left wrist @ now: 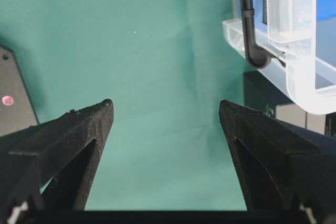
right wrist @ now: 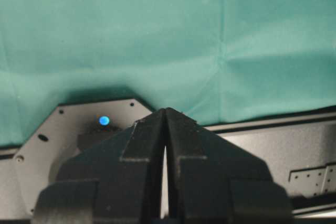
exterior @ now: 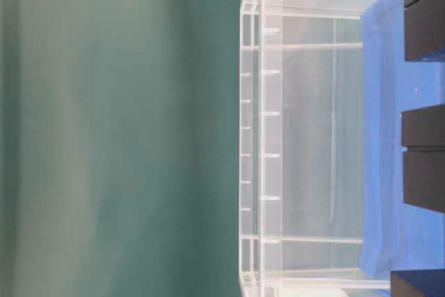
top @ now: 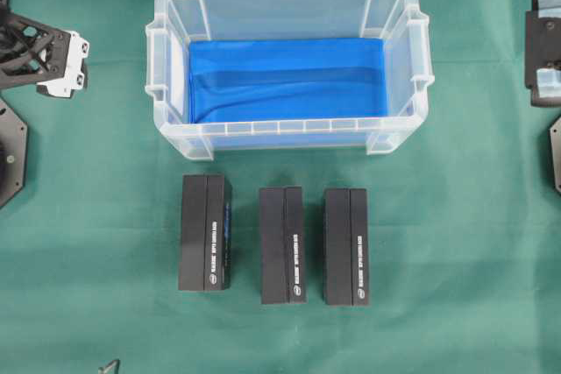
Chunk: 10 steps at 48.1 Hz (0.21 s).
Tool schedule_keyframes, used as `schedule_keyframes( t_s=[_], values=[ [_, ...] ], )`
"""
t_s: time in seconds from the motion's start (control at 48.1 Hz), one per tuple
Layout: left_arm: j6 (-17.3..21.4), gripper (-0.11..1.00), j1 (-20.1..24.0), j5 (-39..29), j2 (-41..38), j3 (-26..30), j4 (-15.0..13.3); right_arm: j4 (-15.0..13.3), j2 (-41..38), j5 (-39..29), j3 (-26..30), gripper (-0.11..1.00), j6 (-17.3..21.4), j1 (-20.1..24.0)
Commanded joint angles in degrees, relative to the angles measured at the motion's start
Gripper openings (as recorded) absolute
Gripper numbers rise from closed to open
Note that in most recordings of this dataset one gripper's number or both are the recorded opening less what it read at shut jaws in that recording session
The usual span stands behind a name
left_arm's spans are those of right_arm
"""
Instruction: Take the box out of the case with the left arm.
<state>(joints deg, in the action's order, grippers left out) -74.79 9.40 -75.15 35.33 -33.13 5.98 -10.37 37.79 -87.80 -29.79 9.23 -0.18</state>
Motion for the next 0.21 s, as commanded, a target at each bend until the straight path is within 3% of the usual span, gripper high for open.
schedule_keyframes(
  t_s=[0.0,0.187],
  values=[
    [-0.1,0.77,0.2,0.2,0.4,1.0,0.0,-0.2,0.1,0.1,0.6,0.0,0.0,0.1],
    [-0.2,0.77,0.2,0.2,0.4,1.0,0.0,-0.2,0.1,0.1,0.7,0.0,0.1,0.0]
  ],
)
